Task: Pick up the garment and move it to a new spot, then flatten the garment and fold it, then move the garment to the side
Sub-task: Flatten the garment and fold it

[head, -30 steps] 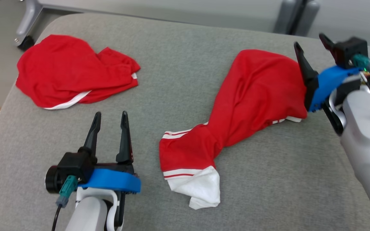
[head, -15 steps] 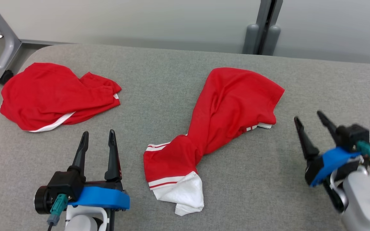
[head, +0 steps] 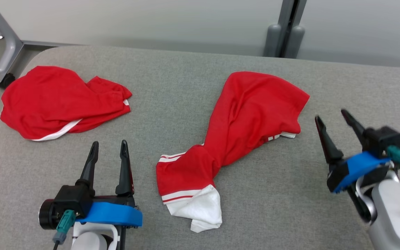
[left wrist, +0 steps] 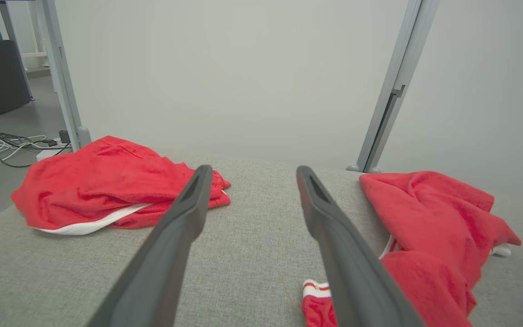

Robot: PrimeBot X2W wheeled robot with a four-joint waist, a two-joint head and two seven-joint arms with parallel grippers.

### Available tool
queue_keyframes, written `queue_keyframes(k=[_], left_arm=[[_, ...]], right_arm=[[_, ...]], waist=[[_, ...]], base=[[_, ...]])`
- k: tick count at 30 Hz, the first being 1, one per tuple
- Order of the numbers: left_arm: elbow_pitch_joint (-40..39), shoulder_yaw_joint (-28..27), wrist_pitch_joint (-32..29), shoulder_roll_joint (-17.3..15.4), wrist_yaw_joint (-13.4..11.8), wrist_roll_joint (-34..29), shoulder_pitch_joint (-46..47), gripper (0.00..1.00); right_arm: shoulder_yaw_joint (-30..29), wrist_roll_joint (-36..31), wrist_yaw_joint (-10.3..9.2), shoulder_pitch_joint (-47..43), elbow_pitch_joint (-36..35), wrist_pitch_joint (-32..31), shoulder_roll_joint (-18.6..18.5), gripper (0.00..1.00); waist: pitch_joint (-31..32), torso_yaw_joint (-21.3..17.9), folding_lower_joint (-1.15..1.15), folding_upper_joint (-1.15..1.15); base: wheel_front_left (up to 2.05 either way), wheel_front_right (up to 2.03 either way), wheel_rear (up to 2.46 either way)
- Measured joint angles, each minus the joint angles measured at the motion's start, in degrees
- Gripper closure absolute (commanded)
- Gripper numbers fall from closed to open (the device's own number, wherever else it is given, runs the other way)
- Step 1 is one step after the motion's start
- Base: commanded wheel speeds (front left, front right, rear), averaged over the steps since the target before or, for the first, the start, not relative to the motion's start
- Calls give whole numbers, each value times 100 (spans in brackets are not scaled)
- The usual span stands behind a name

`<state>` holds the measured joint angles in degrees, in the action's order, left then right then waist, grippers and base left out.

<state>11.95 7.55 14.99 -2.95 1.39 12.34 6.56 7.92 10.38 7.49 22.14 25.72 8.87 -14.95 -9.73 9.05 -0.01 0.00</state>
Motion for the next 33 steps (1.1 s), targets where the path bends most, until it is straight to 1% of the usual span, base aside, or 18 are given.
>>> queue_keyframes(k=[4, 9, 13, 20, 25, 31, 32, 33], left_arm=[[-16, 47, 0, 1, -2, 21, 109, 0], [-29, 165, 0, 1, -38, 131, 275, 0], [-64, 298, 0, 1, -91, 237, 392, 0], [-104, 523, 0, 1, -168, 397, 595, 0], [-116, 687, 0, 1, -218, 493, 737, 0], [-98, 812, 0, 3, -261, 580, 853, 0], [-92, 814, 0, 1, -263, 583, 881, 0], [-88, 815, 0, 1, -274, 586, 894, 0]], right_arm=[[-68, -119, 0, 500, -77, -209, -2, 0], [-144, -231, 0, 1125, 165, -407, -56, 0], [-268, -378, 0, 1471, 622, -489, -198, 0], [-311, -481, 0, 1869, 1584, -528, -355, 0], [-379, -532, 0, 2109, 2287, -543, -379, 0], [-412, -423, -1, 2464, 3012, -490, -280, 0], [-385, -413, -2, 2505, 3101, -470, -260, 9], [-357, -393, -2, 2547, 3188, -446, -240, 56]], waist=[[-153, 104, 0, 0], [-384, 284, 0, 0], [-573, 457, 1, 0], [-912, 736, 2, 0], [-1112, 922, 2, 0], [-1250, 1074, 2, 0], [-1260, 1086, 1, 0], [-1264, 1092, 2, 0]], base=[[0, 0, 0], [0, 0, 0], [0, 0, 0], [0, 0, 0], [0, 0, 0], [0, 0, 0], [0, 0, 0], [0, 0, 0]])
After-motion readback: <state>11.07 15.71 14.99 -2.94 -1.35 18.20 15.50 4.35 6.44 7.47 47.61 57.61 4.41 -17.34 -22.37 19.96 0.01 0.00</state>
